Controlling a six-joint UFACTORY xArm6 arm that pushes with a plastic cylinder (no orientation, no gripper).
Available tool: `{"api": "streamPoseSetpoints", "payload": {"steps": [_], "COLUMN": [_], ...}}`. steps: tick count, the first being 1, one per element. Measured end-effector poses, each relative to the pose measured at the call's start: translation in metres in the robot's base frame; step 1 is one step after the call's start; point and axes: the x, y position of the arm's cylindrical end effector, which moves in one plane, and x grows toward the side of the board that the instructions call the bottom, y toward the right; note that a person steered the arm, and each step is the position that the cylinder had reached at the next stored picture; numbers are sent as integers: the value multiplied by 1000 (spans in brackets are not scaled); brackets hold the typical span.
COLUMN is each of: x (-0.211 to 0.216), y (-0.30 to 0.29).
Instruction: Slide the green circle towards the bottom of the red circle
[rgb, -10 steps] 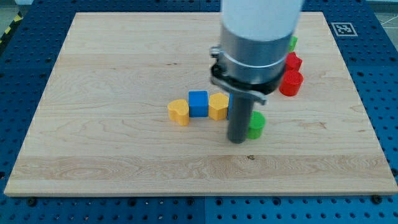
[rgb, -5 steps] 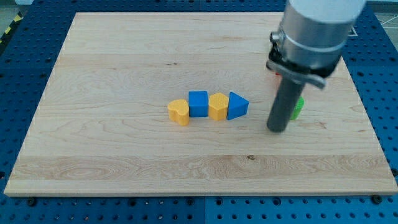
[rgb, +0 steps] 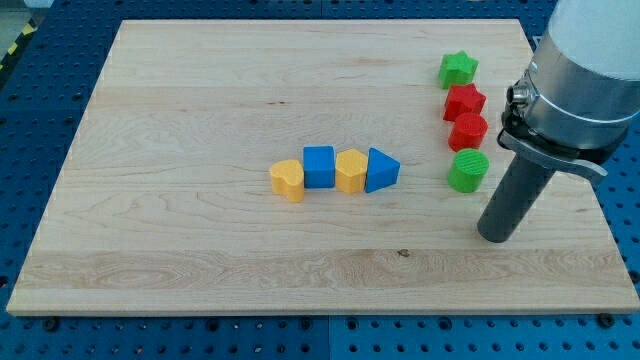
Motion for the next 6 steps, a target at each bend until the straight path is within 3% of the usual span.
{"api": "streamPoseSetpoints", "payload": {"steps": [2,3,5,6], "x": [-65,-65,-13,-26], "y": [0,0,-13,-41]}}
